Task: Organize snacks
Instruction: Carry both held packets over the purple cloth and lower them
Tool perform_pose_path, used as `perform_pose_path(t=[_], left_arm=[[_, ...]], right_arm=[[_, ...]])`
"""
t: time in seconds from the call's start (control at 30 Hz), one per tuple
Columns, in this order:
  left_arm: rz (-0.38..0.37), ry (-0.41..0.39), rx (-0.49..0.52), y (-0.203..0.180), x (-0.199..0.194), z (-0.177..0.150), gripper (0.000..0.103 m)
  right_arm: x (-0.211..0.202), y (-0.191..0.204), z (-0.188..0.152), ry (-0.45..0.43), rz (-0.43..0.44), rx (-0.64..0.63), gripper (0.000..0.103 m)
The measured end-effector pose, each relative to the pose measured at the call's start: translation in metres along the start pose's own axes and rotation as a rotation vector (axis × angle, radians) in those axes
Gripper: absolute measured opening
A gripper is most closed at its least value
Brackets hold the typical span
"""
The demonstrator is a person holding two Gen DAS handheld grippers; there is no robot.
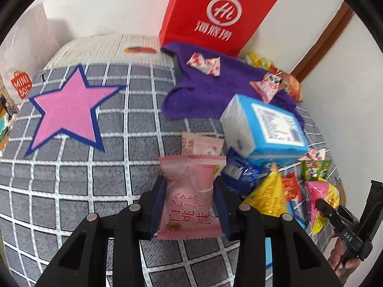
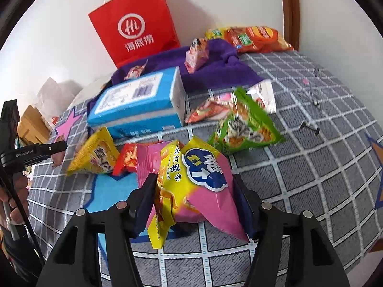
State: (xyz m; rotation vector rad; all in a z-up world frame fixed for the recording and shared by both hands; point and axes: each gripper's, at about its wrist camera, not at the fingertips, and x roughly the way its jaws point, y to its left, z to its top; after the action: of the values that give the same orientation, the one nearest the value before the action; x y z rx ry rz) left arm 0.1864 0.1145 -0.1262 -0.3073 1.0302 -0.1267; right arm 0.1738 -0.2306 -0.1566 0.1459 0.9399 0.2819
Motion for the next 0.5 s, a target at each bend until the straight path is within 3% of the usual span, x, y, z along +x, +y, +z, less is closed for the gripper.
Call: perform_pose_path(t=[0.23,0.5], left_arm=[[-0.052,-0.052,0.016,-0.012,-0.030,0.020,0.037],[-0.043,-0.114,0.046,-0.036,-0.053,0.060,0.037]], right_arm=[[-0.037,0.015,0.026,-0.074,0.046,-0.040,0.061],[-0.061,0.025,0.098,-0.185,0.039,-0.072,0.061]])
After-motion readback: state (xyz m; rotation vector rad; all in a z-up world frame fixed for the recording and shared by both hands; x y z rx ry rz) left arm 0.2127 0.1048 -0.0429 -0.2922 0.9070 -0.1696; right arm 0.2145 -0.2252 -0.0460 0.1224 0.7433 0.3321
